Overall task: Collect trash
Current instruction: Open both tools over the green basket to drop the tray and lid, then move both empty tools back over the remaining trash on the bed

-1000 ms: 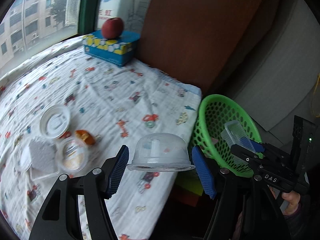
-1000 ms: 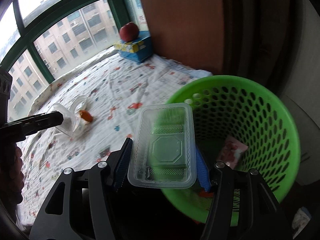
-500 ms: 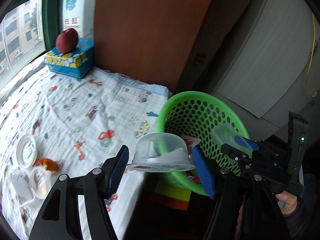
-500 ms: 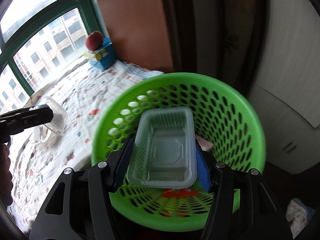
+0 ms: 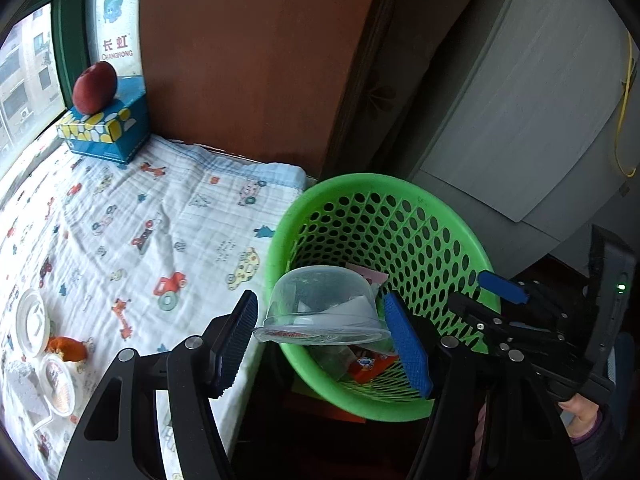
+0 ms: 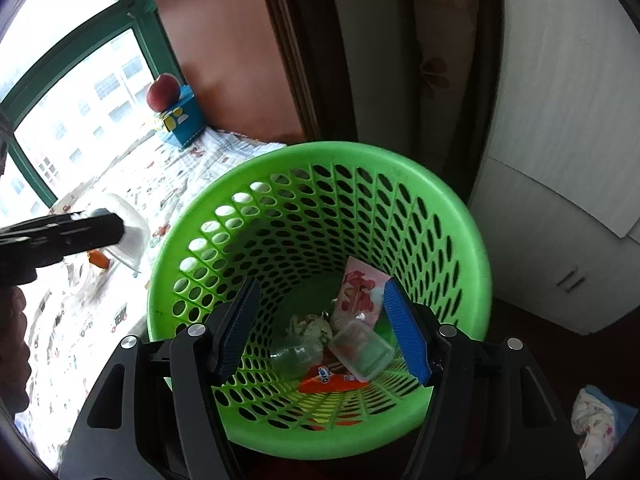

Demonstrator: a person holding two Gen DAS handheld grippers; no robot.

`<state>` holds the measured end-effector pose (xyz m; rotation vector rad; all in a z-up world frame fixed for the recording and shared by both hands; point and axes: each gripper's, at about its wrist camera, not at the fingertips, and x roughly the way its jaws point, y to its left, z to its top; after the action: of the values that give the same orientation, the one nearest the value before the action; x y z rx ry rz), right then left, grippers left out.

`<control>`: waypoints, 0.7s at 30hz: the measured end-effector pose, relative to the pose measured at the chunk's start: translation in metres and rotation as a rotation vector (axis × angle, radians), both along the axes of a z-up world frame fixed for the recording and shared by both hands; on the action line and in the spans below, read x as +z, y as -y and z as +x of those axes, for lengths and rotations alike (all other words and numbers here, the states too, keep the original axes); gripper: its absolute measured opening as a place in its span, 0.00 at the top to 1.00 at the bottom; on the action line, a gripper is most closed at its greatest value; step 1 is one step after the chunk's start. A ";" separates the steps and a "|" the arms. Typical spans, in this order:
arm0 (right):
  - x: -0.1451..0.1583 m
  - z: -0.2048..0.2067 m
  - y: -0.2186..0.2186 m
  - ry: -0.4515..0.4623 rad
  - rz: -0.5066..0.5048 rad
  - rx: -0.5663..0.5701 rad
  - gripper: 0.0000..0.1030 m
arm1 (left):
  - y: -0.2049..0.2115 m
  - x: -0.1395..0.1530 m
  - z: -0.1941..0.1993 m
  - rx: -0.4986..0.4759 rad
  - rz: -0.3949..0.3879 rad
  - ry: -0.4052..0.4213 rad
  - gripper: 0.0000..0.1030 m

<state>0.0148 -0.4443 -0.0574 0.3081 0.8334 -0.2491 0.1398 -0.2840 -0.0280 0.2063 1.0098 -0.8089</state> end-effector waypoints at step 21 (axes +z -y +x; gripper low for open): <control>0.016 -0.030 0.006 0.054 0.000 -0.046 0.32 | 0.028 -0.012 -0.021 -0.051 -0.008 -0.038 0.30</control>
<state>-0.0155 -0.4504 -0.0418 0.3330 0.7734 -0.2828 0.1187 -0.3116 -0.0397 0.2111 1.0406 -0.8654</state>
